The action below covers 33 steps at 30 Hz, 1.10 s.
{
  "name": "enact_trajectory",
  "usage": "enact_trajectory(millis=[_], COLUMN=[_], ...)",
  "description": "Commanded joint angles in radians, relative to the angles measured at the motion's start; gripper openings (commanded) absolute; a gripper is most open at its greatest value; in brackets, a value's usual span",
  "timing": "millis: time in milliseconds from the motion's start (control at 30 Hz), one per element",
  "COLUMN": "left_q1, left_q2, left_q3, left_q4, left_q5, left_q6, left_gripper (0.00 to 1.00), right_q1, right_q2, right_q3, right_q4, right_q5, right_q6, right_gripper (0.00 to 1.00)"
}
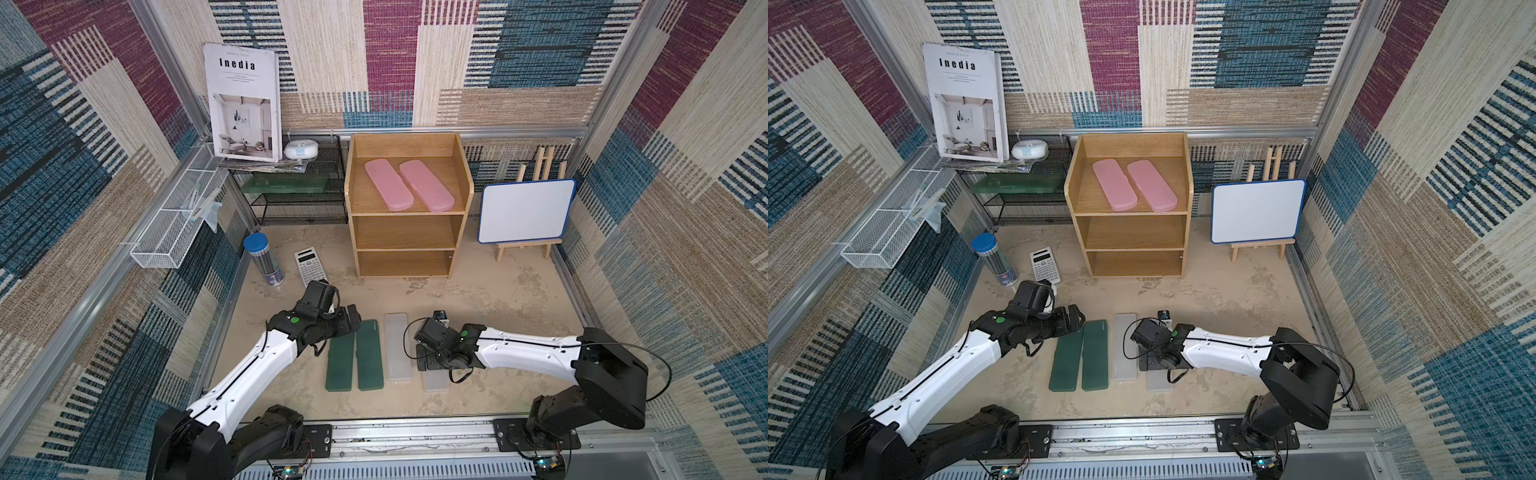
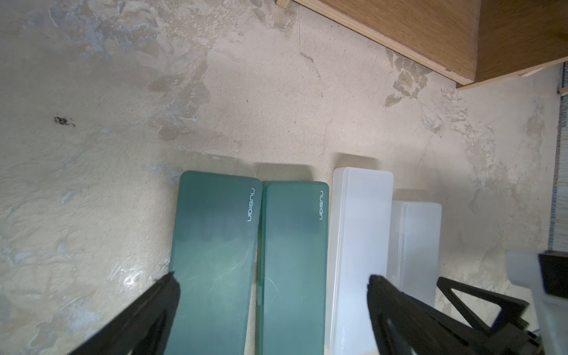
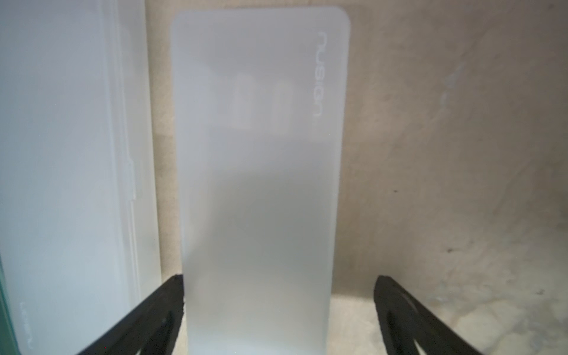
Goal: Place the pencil cases on the shelf according to color
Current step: Pick up the pencil case from the center of the board.
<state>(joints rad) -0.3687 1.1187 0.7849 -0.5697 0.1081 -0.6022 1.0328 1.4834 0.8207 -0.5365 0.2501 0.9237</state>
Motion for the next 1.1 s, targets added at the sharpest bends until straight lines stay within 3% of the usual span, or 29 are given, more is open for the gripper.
enact_trajectory(millis=[0,333,567,900,1067], left_q1=[0.000,0.001,0.001,0.001,0.001], left_q2=[-0.005,-0.019,-0.005,-0.006,-0.013], left_q3=[0.002,-0.004,-0.001,0.000,-0.003], left_q4=[0.012,0.014,0.020,0.019,0.019], left_q5=[0.013,0.012,0.029,0.033,0.034], left_q6=[-0.009,-0.010,-0.012,-0.011,-0.011], left_gripper=[0.99,0.99,0.99,0.99,1.00], right_q1=[0.001,0.074,0.134,0.174,0.177], right_q2=[-0.038,-0.083,-0.023,0.096,0.088], right_q3=[0.001,-0.008,-0.033,0.019,-0.013], right_q4=[-0.038,-0.069,-0.081,-0.115,-0.094], right_q5=[0.019,-0.071,-0.077,-0.061,-0.059], right_q6=[-0.004,0.096,0.198,0.220,0.243], right_gripper=[0.99,1.00,1.00,0.97,0.93])
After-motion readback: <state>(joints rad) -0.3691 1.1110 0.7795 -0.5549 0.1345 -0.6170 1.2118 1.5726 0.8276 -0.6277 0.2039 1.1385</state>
